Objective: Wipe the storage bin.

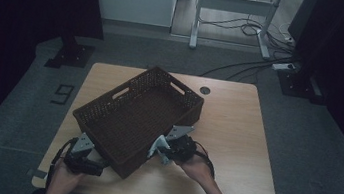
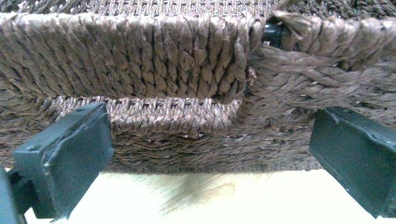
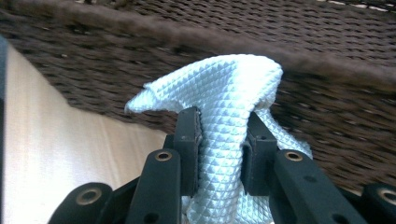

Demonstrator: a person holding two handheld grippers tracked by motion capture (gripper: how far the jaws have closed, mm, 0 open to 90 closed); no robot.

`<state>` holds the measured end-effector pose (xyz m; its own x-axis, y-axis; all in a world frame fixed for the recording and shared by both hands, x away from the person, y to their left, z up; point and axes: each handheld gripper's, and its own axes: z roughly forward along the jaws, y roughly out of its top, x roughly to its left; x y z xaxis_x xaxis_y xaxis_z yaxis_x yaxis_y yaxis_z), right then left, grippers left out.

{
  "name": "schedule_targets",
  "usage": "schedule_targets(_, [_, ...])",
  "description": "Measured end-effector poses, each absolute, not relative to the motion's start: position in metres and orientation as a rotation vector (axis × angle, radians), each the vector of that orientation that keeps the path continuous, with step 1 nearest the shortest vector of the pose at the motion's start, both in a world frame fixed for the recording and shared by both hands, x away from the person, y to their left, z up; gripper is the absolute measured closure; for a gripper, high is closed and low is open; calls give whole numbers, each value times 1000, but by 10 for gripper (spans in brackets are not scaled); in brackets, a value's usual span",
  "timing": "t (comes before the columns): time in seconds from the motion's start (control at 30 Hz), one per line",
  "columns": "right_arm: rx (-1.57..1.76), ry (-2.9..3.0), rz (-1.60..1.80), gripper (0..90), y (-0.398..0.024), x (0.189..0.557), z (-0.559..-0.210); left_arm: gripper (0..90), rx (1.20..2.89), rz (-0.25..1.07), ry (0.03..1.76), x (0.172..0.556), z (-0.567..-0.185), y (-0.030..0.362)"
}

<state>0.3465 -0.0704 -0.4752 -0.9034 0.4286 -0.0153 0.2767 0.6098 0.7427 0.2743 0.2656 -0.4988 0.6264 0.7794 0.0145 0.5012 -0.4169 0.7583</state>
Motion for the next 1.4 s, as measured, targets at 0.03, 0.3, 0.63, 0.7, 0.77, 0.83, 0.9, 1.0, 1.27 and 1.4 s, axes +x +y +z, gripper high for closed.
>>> schedule_targets(0.03, [586,2643,1170,703,-70,346,-475,0,2103,477,999,274,-499,266])
schedule_targets(0.3, [519,2666,1197,703,-57,333,-474,0,2103,477,1001,274,-499,265])
schedule_targets(0.63, [423,2709,1235,703,-37,315,-472,0,2107,476,1002,274,-498,265])
schedule_targets(0.7, [400,2714,1234,702,-33,312,-472,0,2105,477,1004,274,-498,265])
schedule_targets(0.77, [383,2724,1241,703,-30,309,-472,0,2107,478,1005,274,-498,265])
schedule_targets(0.83, [373,2729,1244,703,-28,308,-472,0,2107,478,1005,274,-498,265])
schedule_targets(0.9, [351,2737,1245,702,-24,304,-472,0,2106,480,1008,274,-498,264])
schedule_targets(1.0, [320,2748,1245,702,-18,299,-471,0,2105,481,1013,274,-498,264])
schedule_targets(1.27, [248,2788,1258,705,-4,287,-471,0,2106,482,1013,274,-498,264])
schedule_targets(1.4, [214,2796,1253,711,1,284,-472,0,2108,481,1013,274,-498,264])
